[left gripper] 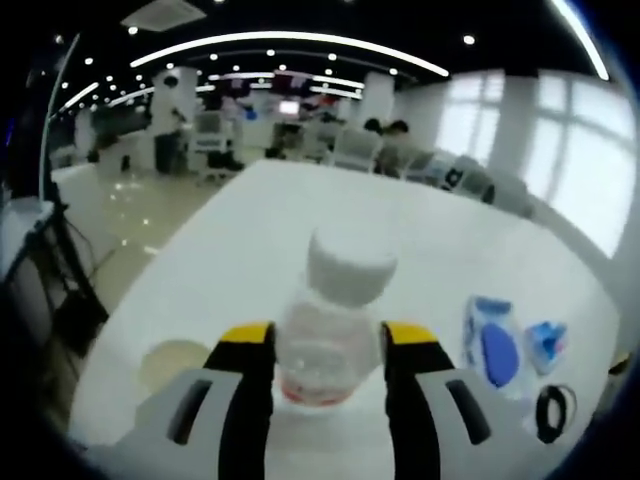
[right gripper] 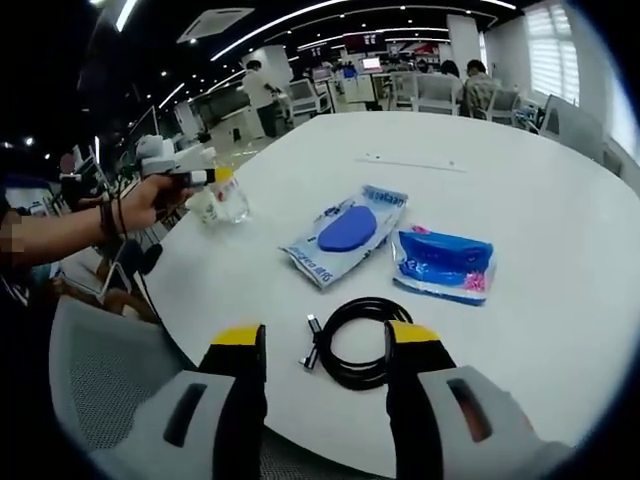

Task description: Arrange the tabletop items into an orderly group along one side of the table until the central work area is clear of visible clutter.

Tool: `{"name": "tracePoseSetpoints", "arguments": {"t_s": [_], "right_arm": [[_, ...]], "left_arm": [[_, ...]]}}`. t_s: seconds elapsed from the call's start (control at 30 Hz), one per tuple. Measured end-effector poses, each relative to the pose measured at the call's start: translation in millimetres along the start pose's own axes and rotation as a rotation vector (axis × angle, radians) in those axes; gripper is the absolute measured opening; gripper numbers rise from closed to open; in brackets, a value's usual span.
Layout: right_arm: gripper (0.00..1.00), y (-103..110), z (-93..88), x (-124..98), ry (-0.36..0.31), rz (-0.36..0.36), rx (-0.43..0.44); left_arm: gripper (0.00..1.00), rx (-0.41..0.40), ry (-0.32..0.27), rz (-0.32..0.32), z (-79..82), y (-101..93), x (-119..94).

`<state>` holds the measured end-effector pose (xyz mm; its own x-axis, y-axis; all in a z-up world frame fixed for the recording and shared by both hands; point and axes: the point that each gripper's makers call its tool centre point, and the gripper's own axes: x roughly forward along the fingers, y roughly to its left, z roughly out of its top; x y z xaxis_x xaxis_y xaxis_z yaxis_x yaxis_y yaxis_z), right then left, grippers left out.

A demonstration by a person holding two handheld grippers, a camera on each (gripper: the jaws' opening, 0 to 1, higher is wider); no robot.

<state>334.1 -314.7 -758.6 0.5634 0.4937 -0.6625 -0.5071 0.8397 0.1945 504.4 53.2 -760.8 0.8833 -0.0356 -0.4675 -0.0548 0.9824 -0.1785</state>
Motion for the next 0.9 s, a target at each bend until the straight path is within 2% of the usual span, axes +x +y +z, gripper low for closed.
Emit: {"name": "tracePoseSetpoints", "arguments": {"t_s": [0.1,0.33,0.63,0.9], "right_arm": [[0.48,-2,-4.9,0,0.016,-0.004,0.000],[0.48,-3,-7.7,1,0.017,0.001,0.015],[0.49,2,-4.9,6,0.018,0.020,0.010],[0.49,4,-2.0,10,0.017,0.034,-0.001]], "left_arm": [[0.40,-0.007,-0.011,0.005,3.7,-1.2,0],[0.52,0.018,-0.006,-0.024,6.0,-5.3,-1],[0.54,0.042,-0.022,-0.036,10.9,3.2,-11],[0.55,0.069,-0.031,-0.051,14.2,3.2,-21]]}}
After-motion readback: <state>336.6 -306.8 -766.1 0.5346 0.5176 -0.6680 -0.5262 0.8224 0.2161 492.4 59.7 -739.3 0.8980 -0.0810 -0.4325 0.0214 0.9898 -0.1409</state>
